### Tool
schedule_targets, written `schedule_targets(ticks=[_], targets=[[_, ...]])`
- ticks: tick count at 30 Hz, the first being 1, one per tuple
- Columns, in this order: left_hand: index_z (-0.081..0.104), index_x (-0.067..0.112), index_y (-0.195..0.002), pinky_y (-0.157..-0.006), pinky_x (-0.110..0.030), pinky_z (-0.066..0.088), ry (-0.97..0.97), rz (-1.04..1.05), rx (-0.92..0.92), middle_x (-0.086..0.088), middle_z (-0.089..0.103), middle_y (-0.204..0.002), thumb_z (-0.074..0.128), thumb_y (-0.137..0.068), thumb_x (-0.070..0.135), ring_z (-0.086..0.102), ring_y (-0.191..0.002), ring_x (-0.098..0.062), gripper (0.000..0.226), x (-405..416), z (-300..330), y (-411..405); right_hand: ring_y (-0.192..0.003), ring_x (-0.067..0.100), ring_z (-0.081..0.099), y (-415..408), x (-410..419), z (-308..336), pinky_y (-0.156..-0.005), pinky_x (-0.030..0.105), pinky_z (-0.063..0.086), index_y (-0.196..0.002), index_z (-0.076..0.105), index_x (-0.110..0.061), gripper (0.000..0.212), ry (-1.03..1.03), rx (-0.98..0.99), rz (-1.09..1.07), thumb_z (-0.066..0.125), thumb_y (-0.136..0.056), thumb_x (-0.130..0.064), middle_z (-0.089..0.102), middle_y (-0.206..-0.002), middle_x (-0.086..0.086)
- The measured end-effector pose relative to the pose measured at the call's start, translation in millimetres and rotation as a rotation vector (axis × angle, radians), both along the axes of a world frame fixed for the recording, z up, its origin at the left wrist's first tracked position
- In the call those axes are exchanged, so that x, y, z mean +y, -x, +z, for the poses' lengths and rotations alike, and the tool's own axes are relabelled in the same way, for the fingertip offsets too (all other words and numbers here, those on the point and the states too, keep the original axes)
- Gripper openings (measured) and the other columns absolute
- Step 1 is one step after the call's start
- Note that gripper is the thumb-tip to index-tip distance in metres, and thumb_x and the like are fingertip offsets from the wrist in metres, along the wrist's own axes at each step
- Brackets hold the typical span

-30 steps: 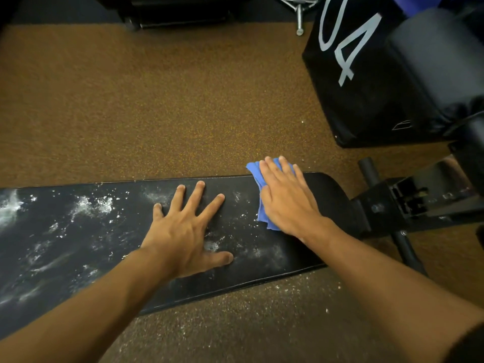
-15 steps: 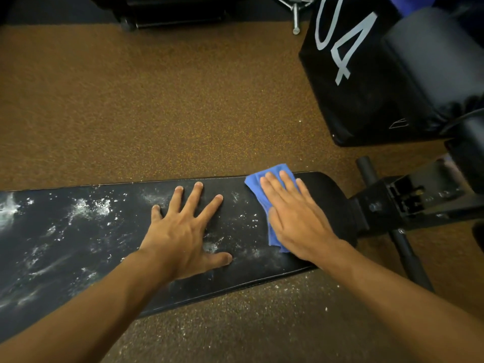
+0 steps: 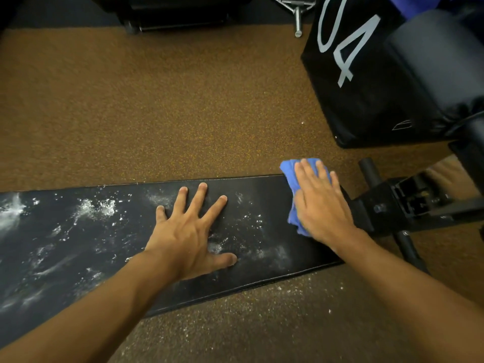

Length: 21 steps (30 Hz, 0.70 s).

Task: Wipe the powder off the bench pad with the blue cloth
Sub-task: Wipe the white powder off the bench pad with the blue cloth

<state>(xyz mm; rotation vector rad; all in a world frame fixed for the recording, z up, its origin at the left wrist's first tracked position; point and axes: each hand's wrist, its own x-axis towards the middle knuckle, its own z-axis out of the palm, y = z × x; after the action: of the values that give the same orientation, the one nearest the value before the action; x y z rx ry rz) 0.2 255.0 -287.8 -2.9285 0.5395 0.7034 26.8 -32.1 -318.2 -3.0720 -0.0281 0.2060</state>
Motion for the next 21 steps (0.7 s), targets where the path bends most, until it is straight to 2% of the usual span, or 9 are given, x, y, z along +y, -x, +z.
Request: schedule_targets(ticks=[2,4,6,8,10,13,15,18,21], targets=[[-0.024,0.045,-0.153,-0.118,-0.065,0.019,-0.003,-0.002,0.003,0.002,-0.028,-0.165,0.027,-0.062,0.102,-0.015,-0.154,-0.035,0.119,0,0,0,-0.153,0.034,0.017,-17,25,-2,-0.122,0.055,0.015,-0.158,0.026,-0.013,0.075,-0.007,-0.036,-0.057,0.008,-0.090,-0.038,0.027,-0.165,0.005],[-0.024,0.045,-0.153,-0.118,-0.065,0.020,-0.005,-0.006,-0.001,0.002,-0.027,-0.166,0.027,-0.061,0.102,-0.014,-0.154,-0.034,0.119,1,-1,0,-0.154,0.033,0.015,-2,37,-3,-0.124,0.054,0.014,-0.159,0.023,-0.013,0.071,-0.018,-0.037,0.053,0.010,-0.093,-0.037,0.024,-0.166,0.004],[-0.023,0.045,-0.153,-0.118,-0.065,0.019,0.001,0.004,0.004,0.002,-0.026,-0.166,0.027,-0.061,0.102,-0.013,-0.154,-0.034,0.120,1,1,-1,-0.156,0.027,0.007,34,29,1,-0.125,0.051,0.012,-0.161,0.017,-0.014,0.067,-0.016,-0.013,0.195,0.013,-0.098,-0.035,0.015,-0.169,0.002],[-0.023,0.046,-0.153,-0.119,-0.065,0.018,0.004,0.007,0.011,0.001,-0.027,-0.166,0.028,-0.062,0.102,-0.015,-0.154,-0.035,0.119,0,2,-1,-0.156,0.019,-0.004,65,3,4,-0.126,0.047,0.008,-0.162,0.012,-0.018,0.063,-0.045,0.027,0.234,0.018,-0.101,-0.033,0.007,-0.169,-0.002],[-0.024,0.045,-0.153,-0.119,-0.065,0.018,0.004,0.004,0.011,0.001,-0.028,-0.166,0.028,-0.062,0.102,-0.015,-0.154,-0.035,0.119,0,3,0,-0.156,0.017,-0.005,64,-22,3,-0.126,0.047,0.007,-0.162,0.013,-0.019,0.063,-0.049,0.017,0.158,0.019,-0.100,-0.034,0.009,-0.170,-0.003],[-0.022,0.045,-0.153,-0.118,-0.065,0.019,-0.007,-0.002,0.001,0.001,-0.026,-0.166,0.027,-0.061,0.102,-0.013,-0.154,-0.035,0.119,0,1,-1,-0.155,0.029,0.009,26,-20,-6,-0.124,0.052,0.013,-0.160,0.019,-0.015,0.070,-0.029,-0.044,-0.065,0.013,-0.094,-0.035,0.019,-0.168,0.003],[-0.021,0.044,-0.154,-0.118,-0.065,0.019,-0.015,0.000,0.006,0.002,-0.025,-0.166,0.027,-0.061,0.102,-0.012,-0.154,-0.035,0.120,0,0,0,-0.154,0.034,0.014,15,0,-6,-0.122,0.054,0.015,-0.159,0.021,-0.013,0.072,-0.020,-0.071,-0.140,0.011,-0.092,-0.036,0.022,-0.167,0.006],[-0.019,0.045,-0.154,-0.117,-0.065,0.022,-0.020,-0.002,-0.012,0.002,-0.022,-0.167,0.021,-0.055,0.104,-0.009,-0.155,-0.035,0.122,0,0,-1,-0.155,0.034,0.012,45,10,-4,-0.124,0.054,0.014,-0.160,0.019,-0.011,0.068,0.001,-0.053,0.030,0.013,-0.097,-0.035,0.020,-0.168,0.006],[-0.019,0.046,-0.154,-0.117,-0.064,0.023,-0.021,0.007,-0.007,0.002,-0.022,-0.167,0.020,-0.053,0.104,-0.009,-0.155,-0.035,0.122,-1,1,0,-0.156,0.023,-0.002,72,-7,0,-0.126,0.048,0.007,-0.162,0.010,-0.016,0.064,-0.013,0.019,0.185,0.015,-0.101,-0.034,0.007,-0.170,-0.001]])
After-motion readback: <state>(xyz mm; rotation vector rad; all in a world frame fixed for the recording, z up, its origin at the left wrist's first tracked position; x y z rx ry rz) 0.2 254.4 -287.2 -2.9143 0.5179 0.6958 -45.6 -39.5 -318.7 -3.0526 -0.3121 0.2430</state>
